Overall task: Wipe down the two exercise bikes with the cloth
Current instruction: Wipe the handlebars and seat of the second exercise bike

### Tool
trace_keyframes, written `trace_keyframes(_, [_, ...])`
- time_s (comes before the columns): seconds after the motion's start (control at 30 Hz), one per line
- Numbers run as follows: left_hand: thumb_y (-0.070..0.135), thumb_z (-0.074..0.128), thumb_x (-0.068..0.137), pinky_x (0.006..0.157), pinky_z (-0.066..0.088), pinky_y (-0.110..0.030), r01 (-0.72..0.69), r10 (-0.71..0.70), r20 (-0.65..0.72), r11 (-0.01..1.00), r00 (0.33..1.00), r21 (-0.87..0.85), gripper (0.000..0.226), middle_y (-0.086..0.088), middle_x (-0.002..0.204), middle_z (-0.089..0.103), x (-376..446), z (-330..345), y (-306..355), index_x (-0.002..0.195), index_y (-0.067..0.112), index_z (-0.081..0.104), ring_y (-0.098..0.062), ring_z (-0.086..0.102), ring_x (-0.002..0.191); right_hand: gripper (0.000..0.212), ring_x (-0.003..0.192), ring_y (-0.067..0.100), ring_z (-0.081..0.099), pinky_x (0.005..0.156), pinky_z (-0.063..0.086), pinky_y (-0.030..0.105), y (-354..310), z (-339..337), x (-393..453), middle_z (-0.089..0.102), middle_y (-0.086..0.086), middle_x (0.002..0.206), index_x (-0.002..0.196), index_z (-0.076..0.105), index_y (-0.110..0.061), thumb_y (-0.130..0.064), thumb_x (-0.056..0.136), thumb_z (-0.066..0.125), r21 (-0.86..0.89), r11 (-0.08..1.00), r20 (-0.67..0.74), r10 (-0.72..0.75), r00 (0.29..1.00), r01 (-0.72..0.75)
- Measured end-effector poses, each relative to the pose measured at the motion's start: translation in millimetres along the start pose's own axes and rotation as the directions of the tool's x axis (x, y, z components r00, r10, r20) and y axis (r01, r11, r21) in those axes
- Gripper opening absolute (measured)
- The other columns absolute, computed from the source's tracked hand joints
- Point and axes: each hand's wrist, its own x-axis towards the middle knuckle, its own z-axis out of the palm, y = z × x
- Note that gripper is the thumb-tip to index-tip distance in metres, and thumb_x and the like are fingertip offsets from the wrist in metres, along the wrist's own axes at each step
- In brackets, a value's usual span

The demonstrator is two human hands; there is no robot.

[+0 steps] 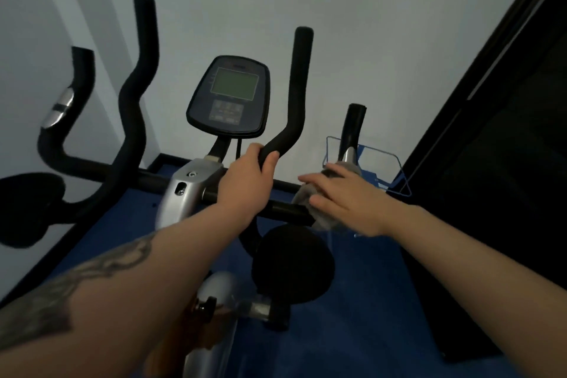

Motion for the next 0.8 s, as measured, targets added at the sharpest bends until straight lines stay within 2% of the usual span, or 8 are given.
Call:
trace_keyframes(0.13, [0.04, 0.032, 0.104, 0.068, 0.047, -0.038, -0.224, 0.145, 0.208, 0.872, 0.967, 0.434, 0.025, 0.006, 0.08, 0.053, 6, -40, -18, 0.117, 0.026, 0.047, -0.025, 0.06, 0.079, 0.053, 0.123, 0.01, 0.047, 0.119, -0.013, 0.029, 13, -7, -5, 0.059, -0.006, 0.122, 0.135, 0.044, -0.025, -0.057, 0.099, 0.021, -0.264, 0.959, 0.121, -0.072, 0.99, 0.102])
trace_keyframes(0.2, [0.039, 0.031, 0.102, 0.07, 0.045, -0.037, -0.238, 0.179, 0.159, 0.797, 0.971, 0.556, 0.031, 0.0, 0.087, 0.061, 6, -65, -39, 0.106, 0.022, 0.057, -0.029, 0.062, 0.084, 0.04, 0.098, 0.016, 0.06, 0.118, 0.016, 0.035, 4, 3, 3, 0.064, -0.003, 0.096, 0.121, 0.053, -0.021, -0.049, 0.101, 0.034, -0.343, 0.929, 0.106, -0.11, 0.988, 0.14])
trace_keyframes(0.27, [0.037, 0.034, 0.099, 0.072, 0.043, -0.039, -0.139, 0.147, 0.02, 0.868, 0.989, 0.478, 0.038, -0.008, 0.092, 0.065, 2, -76, -61, 0.097, 0.014, 0.064, -0.031, 0.059, 0.088, 0.023, 0.057, 0.02, 0.06, 0.081, 0.053, 0.04, -11, 8, 13, 0.059, -0.001, 0.071, 0.102, 0.062, -0.015, -0.029, 0.086, 0.071, -0.353, 0.916, 0.087, -0.173, 0.981, 0.192])
trace_keyframes(0.3, [0.032, 0.038, 0.099, 0.076, 0.044, -0.042, -0.094, 0.119, -0.037, 0.91, 0.992, 0.405, 0.035, -0.009, 0.096, 0.065, -3, -75, -67, 0.097, 0.012, 0.066, -0.031, 0.058, 0.093, 0.028, 0.047, 0.02, 0.056, 0.06, 0.054, 0.037, -15, 9, 19, 0.053, -0.003, 0.063, 0.1, 0.064, -0.013, -0.023, 0.078, 0.079, -0.367, 0.906, 0.054, -0.207, 0.977, 0.213])
trace_keyframes(0.4, [0.019, 0.044, 0.097, 0.075, 0.046, -0.043, -0.003, 0.071, -0.182, 0.938, 0.981, 0.348, 0.024, -0.005, 0.101, 0.065, -9, -60, -71, 0.099, 0.012, 0.068, -0.026, 0.055, 0.096, 0.02, 0.073, 0.028, 0.062, 0.062, 0.048, 0.037, -28, 9, 45, 0.038, -0.007, 0.068, 0.116, 0.053, -0.011, -0.023, 0.101, 0.047, -0.189, 0.973, 0.138, -0.108, 0.985, 0.133])
trace_keyframes(0.53, [0.017, 0.05, 0.093, 0.07, 0.041, -0.038, -0.013, 0.168, -0.309, 0.895, 0.936, 0.446, 0.019, -0.005, 0.087, 0.067, -16, -60, -70, 0.092, 0.012, 0.069, -0.026, 0.059, 0.083, 0.031, 0.093, 0.031, 0.06, 0.082, 0.047, 0.042, -41, 20, 61, 0.061, 0.012, 0.106, 0.124, 0.049, -0.008, -0.025, 0.106, 0.03, -0.021, 0.998, 0.153, -0.06, 0.986, 0.063])
trace_keyframes(0.7, [0.016, 0.05, 0.092, 0.076, 0.036, -0.031, -0.043, 0.212, -0.404, 0.921, 0.89, 0.388, 0.019, -0.002, 0.08, 0.066, -23, -61, -71, 0.092, 0.012, 0.068, -0.02, 0.058, 0.075, 0.065, 0.077, 0.014, 0.06, 0.077, 0.048, 0.03, -16, 14, 26, 0.063, -0.001, 0.09, 0.15, -0.006, -0.036, -0.06, 0.097, 0.023, 0.03, 0.999, 0.358, -0.041, 0.933, 0.033])
trace_keyframes(0.8, [0.018, 0.048, 0.093, 0.074, 0.038, -0.033, -0.038, 0.213, -0.419, 0.921, 0.882, 0.389, 0.021, -0.002, 0.078, 0.065, -23, -59, -73, 0.092, 0.012, 0.068, -0.02, 0.058, 0.072, 0.061, 0.08, 0.019, 0.06, 0.08, 0.048, 0.036, -25, 17, 49, 0.063, 0.005, 0.094, 0.147, 0.011, -0.023, -0.055, 0.099, 0.03, 0.122, 0.991, 0.329, -0.085, 0.941, 0.047])
